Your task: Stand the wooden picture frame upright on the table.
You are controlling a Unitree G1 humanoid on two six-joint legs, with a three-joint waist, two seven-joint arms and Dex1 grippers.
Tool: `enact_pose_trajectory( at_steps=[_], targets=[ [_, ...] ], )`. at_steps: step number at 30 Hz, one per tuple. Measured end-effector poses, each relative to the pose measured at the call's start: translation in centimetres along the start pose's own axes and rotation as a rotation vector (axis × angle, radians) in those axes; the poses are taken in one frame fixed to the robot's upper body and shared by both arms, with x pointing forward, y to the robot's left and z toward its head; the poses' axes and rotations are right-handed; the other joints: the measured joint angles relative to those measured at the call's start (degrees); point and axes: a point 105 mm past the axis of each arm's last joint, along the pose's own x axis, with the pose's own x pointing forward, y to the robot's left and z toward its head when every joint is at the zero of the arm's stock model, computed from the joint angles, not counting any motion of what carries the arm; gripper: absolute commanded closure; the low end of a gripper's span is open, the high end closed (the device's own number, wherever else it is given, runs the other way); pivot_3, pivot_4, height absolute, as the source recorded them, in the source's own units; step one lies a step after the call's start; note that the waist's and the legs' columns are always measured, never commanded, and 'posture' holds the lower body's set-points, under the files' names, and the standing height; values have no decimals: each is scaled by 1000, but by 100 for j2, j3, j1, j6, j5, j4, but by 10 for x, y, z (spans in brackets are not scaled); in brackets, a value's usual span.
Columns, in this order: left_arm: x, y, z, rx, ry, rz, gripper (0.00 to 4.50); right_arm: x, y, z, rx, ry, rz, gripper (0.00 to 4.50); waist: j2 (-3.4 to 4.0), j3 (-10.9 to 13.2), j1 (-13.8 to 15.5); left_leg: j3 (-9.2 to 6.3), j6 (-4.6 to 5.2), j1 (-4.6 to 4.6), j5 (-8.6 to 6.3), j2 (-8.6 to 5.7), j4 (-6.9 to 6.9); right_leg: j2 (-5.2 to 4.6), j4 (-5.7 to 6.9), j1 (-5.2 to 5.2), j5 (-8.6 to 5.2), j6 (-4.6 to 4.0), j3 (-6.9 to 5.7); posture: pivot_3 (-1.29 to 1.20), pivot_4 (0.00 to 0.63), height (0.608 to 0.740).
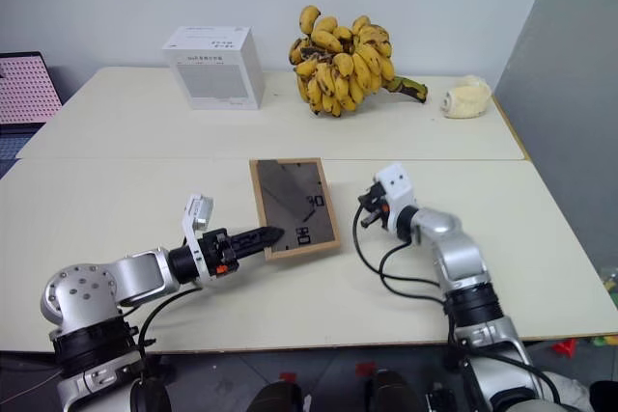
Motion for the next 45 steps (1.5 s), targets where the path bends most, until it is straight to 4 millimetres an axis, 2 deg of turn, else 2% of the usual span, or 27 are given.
enact_pose_trajectory(
  at_steps=[2, 4, 8, 10, 13, 15, 18, 23, 27, 31, 37, 45],
  targets=[
    [-2, -6, 10, 37, -7, -3, 3203, -7, 3, 22, 24, -45, 66, 3634, 0, 0, -12, 1, 0, 1, -1, 0, -4, 1, -8, 1, 14, -25, 3, 0, 150, 740],
    [-3, -10, 18, 55, -11, -11, 3203, -11, 13, 35, 87, -53, 165, 3157, 1, 4, -16, 1, 0, -4, -1, 2, -9, 2, -17, -4, 15, -26, 1, 0, 150, 740],
    [-5, -15, 31, 84, 4, -10, 3203, -15, 37, 84, 182, -142, 377, 2199, 2, 5, -26, 3, 0, -4, -1, 1, -16, 2, -28, -4, 16, -27, 2, 0, 150, 740],
    [-4, -13, 32, 82, 18, -6, 3203, -14, 42, 92, 184, -157, 410, 1727, 2, 5, -22, 2, 0, -5, -2, 1, -17, 2, -33, -4, 16, -27, 2, 0, 150, 740],
    [-2, -11, 36, 83, 24, -4, 3203, -4, 47, 89, 201, -140, 432, 1144, 2, 5, -19, 0, 0, -14, -2, 1, -16, 1, -35, -9, 16, -27, 0, 0, 150, 740],
    [-1, -13, 39, 95, 28, -12, 3203, 4, 54, 86, 206, -129, 455, 738, 2, 5, -19, 1, 0, -32, -2, 1, -14, 1, -31, -27, 17, -28, 1, 0, 150, 740],
    [1, -18, 42, 115, 30, -31, 3203, 13, 65, 93, 169, -138, 487, 121, 2, 5, -7, -3, -1, -85, 0, 5, 1, 1, -19, -75, 22, -32, -5, 0, 150, 740],
    [2, -20, 42, 122, 44, -43, 3203, 39, 75, 94, 132, -170, 438, 58, 2, 5, -8, -1, -2, -87, -1, 6, -1, -1, -19, -78, 26, -38, -7, 0, 150, 740],
    [2, -20, 41, 124, 46, -44, 3203, 46, 68, 89, 115, -169, 395, 58, 2, 5, 31, 1, -2, -89, -1, 4, 1, -5, -20, -77, 27, -36, -8, 0, 150, 740],
    [1, -20, 40, 121, 51, -46, 3203, 49, 78, 87, 85, -153, 422, 58, 2, 5, 47, -1, -2, -88, 0, 5, 2, -5, -17, -77, 28, -37, -11, 0, 150, 740],
    [0, -16, 34, 100, 70, -38, 3203, 37, 88, 82, 27, -148, 468, 58, 2, 5, 74, -2, -2, -88, 0, 5, 5, -5, -14, -76, 28, -37, -11, 0, 150, 740],
    [-1, -16, 31, 89, 89, -39, 3203, 10, 80, 81, 51, -132, 527, 58, 2, 5, 77, -3, -1, -82, 0, 4, 14, -3, 8, -76, 27, -37, -13, 0, 150, 740]
  ],
)
